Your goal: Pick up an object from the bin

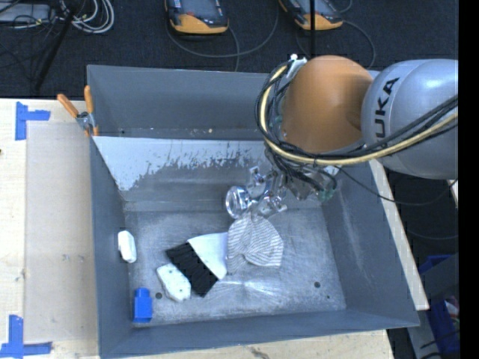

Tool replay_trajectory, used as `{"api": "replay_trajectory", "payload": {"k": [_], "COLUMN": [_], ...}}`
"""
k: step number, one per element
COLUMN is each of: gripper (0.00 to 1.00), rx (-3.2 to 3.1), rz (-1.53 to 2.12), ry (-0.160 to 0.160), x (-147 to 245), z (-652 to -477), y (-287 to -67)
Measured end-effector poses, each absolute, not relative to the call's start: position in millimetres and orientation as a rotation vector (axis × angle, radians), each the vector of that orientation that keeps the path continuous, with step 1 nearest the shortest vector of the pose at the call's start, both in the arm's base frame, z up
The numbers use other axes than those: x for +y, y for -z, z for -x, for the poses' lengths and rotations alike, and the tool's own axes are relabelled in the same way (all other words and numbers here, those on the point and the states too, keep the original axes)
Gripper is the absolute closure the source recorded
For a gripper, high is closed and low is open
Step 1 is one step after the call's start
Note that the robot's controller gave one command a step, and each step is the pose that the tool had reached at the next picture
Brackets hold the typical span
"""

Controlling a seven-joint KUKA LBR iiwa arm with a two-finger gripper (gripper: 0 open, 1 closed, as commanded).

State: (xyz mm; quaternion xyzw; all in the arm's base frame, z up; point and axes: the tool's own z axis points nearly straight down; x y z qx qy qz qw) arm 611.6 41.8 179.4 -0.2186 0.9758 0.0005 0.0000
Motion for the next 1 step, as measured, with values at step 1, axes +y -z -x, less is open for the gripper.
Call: {"api": "replay_trajectory", "payload": {"k": [1], "gripper": [1.0], "rx": [3.048], "rz": [0.755], "ry": [-0.002], "x": [39.4], "z": [-604.5], "y": [-250.5]}}
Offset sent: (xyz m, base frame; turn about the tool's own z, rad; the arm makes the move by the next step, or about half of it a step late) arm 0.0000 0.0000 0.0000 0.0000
